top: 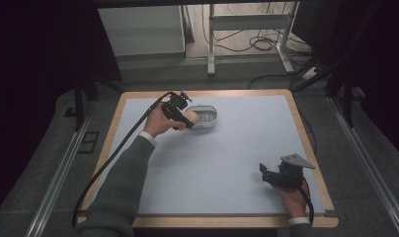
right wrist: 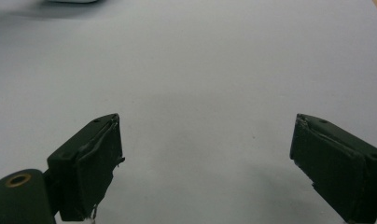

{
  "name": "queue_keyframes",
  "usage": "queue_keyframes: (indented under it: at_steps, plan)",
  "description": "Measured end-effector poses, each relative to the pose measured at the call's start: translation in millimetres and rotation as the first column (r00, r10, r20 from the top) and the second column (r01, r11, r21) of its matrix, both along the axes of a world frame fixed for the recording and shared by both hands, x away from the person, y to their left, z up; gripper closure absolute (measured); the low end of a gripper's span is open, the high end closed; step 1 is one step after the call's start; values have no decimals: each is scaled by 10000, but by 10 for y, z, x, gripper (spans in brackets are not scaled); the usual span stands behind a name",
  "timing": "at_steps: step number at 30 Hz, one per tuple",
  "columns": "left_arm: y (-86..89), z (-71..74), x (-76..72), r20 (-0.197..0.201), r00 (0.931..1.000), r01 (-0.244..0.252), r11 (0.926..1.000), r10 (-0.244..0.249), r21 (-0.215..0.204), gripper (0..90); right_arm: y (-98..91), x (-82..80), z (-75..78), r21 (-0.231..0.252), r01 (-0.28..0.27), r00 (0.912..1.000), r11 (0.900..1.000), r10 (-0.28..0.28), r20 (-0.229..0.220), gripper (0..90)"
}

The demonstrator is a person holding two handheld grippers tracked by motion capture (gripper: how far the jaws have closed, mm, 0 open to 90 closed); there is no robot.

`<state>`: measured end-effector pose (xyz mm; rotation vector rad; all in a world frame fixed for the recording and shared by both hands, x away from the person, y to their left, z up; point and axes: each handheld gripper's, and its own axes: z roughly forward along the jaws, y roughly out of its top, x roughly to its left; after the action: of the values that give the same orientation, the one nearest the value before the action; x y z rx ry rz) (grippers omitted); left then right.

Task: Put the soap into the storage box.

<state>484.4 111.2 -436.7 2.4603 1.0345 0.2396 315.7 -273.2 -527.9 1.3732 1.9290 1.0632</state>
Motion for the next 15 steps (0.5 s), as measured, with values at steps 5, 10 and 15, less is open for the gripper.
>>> queue_keyframes:
  at_steps: [5, 10, 15]
  plan:
    - [-18, 5, 51, -5, 10000, 15, 10000, -15, -4, 324, 2, 1, 0, -18, 0, 10000, 10000, 0, -11, 94]
    - [-49, 6, 88, 59, 9999, 87, 9999, -86, -65, 324, 2, 2, 0, 0, -3, 10000, 10000, 3, -27, 94]
    - [-93, -10, 147, 55, 9998, 182, 9998, -182, -17, 324, 0, 1, 0, -1, 0, 10000, 10000, 0, -12, 94]
